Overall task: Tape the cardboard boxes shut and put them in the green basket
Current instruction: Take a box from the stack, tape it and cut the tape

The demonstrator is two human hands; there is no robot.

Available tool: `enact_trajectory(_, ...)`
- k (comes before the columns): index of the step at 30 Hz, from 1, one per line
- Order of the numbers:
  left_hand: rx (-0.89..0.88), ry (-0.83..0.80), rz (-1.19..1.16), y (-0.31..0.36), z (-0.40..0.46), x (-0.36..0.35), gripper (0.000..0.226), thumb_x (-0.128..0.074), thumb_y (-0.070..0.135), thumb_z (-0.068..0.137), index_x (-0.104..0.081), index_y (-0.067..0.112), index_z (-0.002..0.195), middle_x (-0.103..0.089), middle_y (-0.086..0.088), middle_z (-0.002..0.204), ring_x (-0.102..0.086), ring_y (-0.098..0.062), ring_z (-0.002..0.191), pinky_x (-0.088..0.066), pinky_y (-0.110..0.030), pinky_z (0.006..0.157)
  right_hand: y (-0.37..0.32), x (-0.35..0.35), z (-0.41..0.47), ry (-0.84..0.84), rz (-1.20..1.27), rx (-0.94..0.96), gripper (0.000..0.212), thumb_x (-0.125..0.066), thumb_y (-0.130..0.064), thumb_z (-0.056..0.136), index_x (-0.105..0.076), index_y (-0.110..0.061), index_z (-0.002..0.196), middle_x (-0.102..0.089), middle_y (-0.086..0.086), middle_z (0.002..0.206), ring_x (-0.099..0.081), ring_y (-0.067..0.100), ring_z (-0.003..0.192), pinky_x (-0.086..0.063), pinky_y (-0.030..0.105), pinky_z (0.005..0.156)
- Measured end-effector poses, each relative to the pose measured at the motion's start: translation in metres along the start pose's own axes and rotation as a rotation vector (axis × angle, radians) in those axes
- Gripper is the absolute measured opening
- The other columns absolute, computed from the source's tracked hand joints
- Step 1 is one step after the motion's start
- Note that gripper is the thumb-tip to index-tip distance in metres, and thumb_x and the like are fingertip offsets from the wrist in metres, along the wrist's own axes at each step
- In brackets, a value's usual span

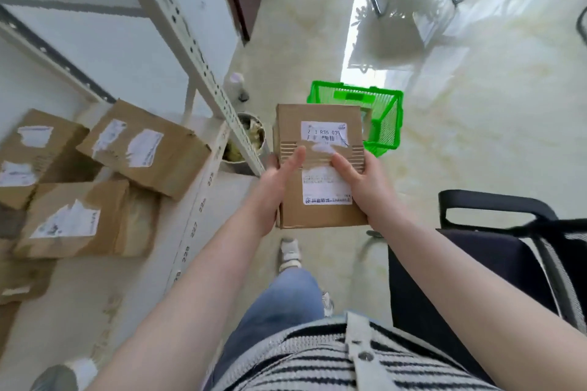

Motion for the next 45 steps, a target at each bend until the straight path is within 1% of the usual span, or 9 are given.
enact_trajectory(6, 0.084, 0.055, 0.081, 0.013, 0.103, -0.019, 0.046, -0.067, 0.036, 0.090, -0.052, 0.019, 0.131, -0.073, -0.006, 0.110, -0.072, -0.021, 0.095, -0.059, -0.038, 0.077, -0.005, 0.035, 0.078, 0.144, -0.023, -0.008, 0.030, -0.070, -0.041, 0.086, -0.060, -0.024, 0.110, -0.069, -0.007, 0.104, -0.066, 0.011, 0.096, -0.053, 0.037, 0.091)
enact_trajectory(9, 0.147, 0.039, 0.051, 0.027, 0.155, -0.027, 0.044, -0.063, 0.030, 0.093, -0.053, 0.014, 0.132, -0.073, -0.008, 0.108, -0.073, -0.021, 0.089, -0.060, -0.035, 0.071, -0.007, 0.042, 0.125, 0.173, -0.010, -0.056, 0.033, -0.069, -0.042, 0.087, -0.061, -0.023, 0.113, -0.068, -0.010, 0.102, -0.065, 0.006, 0.094, -0.052, 0.035, 0.090)
enact_trajectory(14, 0.341, -0.006, 0.089, 0.040, 0.231, -0.041, 0.039, -0.057, 0.029, 0.097, -0.058, 0.010, 0.131, -0.071, -0.014, 0.113, -0.069, -0.024, 0.084, -0.059, -0.031, 0.068, 0.007, 0.050, 0.198, 0.167, 0.026, -0.263, 0.032, -0.064, -0.038, 0.092, -0.061, -0.021, 0.118, -0.069, -0.001, 0.113, -0.064, 0.020, 0.105, -0.049, 0.045, 0.097)
enact_trajectory(17, 0.385, -0.039, 0.106, 0.049, 0.275, -0.056, 0.038, -0.058, 0.028, 0.097, -0.058, 0.009, 0.130, -0.073, -0.008, 0.101, -0.071, -0.019, 0.076, -0.058, -0.027, 0.062, 0.009, 0.067, 0.235, 0.215, 0.047, -0.308, 0.028, -0.063, -0.035, 0.093, -0.063, -0.021, 0.118, -0.069, 0.001, 0.113, -0.064, 0.019, 0.103, -0.051, 0.037, 0.094)
enact_trajectory(23, 0.469, -0.038, 0.147, 0.054, 0.359, -0.081, 0.043, -0.060, 0.032, 0.095, -0.057, 0.008, 0.131, -0.069, -0.014, 0.119, -0.066, -0.032, 0.107, -0.054, -0.042, 0.092, 0.016, 0.094, 0.318, 0.214, 0.083, -0.406, 0.033, -0.061, -0.034, 0.095, -0.060, -0.016, 0.122, -0.069, 0.005, 0.115, -0.065, 0.023, 0.103, -0.052, 0.039, 0.093)
enact_trajectory(28, 0.457, 0.064, 0.103, 0.056, 0.440, -0.075, 0.052, -0.062, 0.030, 0.094, -0.045, 0.010, 0.139, -0.064, -0.014, 0.127, -0.064, -0.033, 0.112, -0.051, -0.048, 0.098, 0.027, 0.096, 0.404, 0.155, 0.008, -0.436, 0.036, -0.059, -0.040, 0.095, -0.059, -0.018, 0.124, -0.067, 0.003, 0.116, -0.063, 0.022, 0.104, -0.051, 0.038, 0.093)
enact_trajectory(32, 0.432, 0.186, 0.143, 0.053, 0.500, -0.055, 0.077, -0.067, 0.036, 0.091, -0.021, 0.015, 0.149, -0.057, -0.010, 0.135, -0.061, -0.029, 0.115, -0.049, -0.046, 0.100, 0.040, 0.088, 0.472, 0.116, -0.035, -0.452, 0.037, -0.059, -0.042, 0.094, -0.058, -0.018, 0.123, -0.067, 0.003, 0.117, -0.063, 0.023, 0.107, -0.049, 0.042, 0.098)
enact_trajectory(40, 0.342, 0.283, 0.583, -0.012, 0.636, -0.004, 0.045, -0.062, 0.040, 0.093, -0.055, 0.012, 0.128, -0.062, -0.010, 0.126, -0.059, -0.028, 0.114, -0.046, -0.041, 0.101, 0.142, 0.051, 0.593, 0.139, -0.083, -0.469, 0.029, -0.063, -0.034, 0.093, -0.057, -0.023, 0.119, -0.067, 0.003, 0.119, -0.062, 0.021, 0.105, -0.049, 0.039, 0.097)
enact_trajectory(45, 0.409, 0.286, 0.643, -0.104, 0.716, 0.036, 0.046, -0.066, 0.037, 0.091, -0.056, 0.008, 0.126, -0.061, -0.013, 0.127, -0.058, -0.030, 0.117, -0.045, -0.041, 0.101, 0.251, 0.012, 0.660, 0.132, -0.018, -0.536, 0.039, -0.063, -0.024, 0.094, -0.055, -0.017, 0.131, -0.067, -0.005, 0.111, -0.063, 0.023, 0.110, -0.048, 0.037, 0.099)
Point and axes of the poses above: each hand's wrist, its own z-axis towards the middle knuckle, its own x-axis out of the back of the hand, y = z × x, the point moved 9 cm from there along z, towards the middle knuckle
